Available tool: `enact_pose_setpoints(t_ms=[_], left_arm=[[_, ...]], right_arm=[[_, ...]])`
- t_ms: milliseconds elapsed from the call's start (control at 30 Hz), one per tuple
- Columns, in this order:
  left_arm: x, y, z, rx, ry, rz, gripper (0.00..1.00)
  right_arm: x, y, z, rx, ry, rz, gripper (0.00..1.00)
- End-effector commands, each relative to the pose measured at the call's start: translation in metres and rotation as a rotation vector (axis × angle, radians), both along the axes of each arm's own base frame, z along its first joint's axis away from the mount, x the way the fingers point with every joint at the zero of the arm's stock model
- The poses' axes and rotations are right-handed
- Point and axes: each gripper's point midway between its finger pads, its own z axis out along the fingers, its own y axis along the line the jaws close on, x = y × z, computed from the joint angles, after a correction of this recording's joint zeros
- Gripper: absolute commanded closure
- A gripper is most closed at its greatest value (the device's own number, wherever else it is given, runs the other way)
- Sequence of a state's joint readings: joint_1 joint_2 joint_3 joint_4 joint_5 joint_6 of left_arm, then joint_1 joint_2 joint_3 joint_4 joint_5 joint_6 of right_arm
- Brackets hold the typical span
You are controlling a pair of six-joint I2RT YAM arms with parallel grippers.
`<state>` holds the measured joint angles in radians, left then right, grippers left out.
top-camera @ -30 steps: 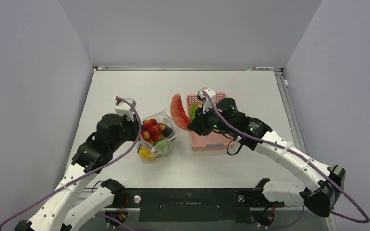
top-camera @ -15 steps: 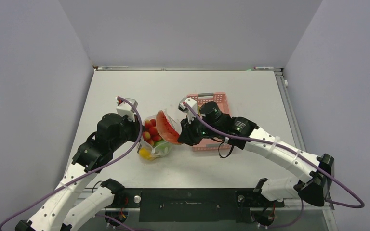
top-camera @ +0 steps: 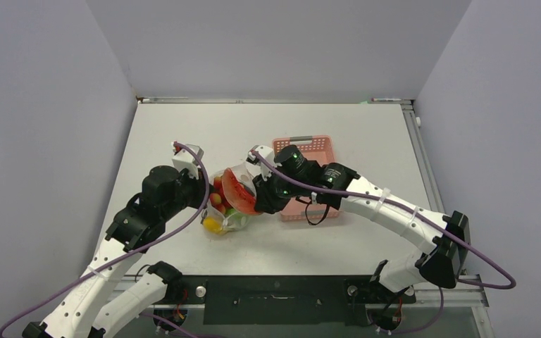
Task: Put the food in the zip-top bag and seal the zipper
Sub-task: Place the fake fruit in the zipper food storage bag.
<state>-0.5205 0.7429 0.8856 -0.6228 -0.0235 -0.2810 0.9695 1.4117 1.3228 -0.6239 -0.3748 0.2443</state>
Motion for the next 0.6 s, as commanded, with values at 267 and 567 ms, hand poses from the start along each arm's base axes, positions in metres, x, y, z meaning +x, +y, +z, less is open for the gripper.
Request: enact_pose_setpoints(t_ms=[267, 567], left_arm=[[0.005, -0.01, 0.021, -0.056, -0.077, -0.037, 1.0], [0.006, -0.01, 0.019, -0.052, -0.068, -0.033, 1.0]], right_arm=[[-0.008, 0.001, -0.015, -0.098, 0.043, 0.034, 0.95], [-0.02, 0.003, -0.027, -0.158, 0.056, 0.082, 0.95]])
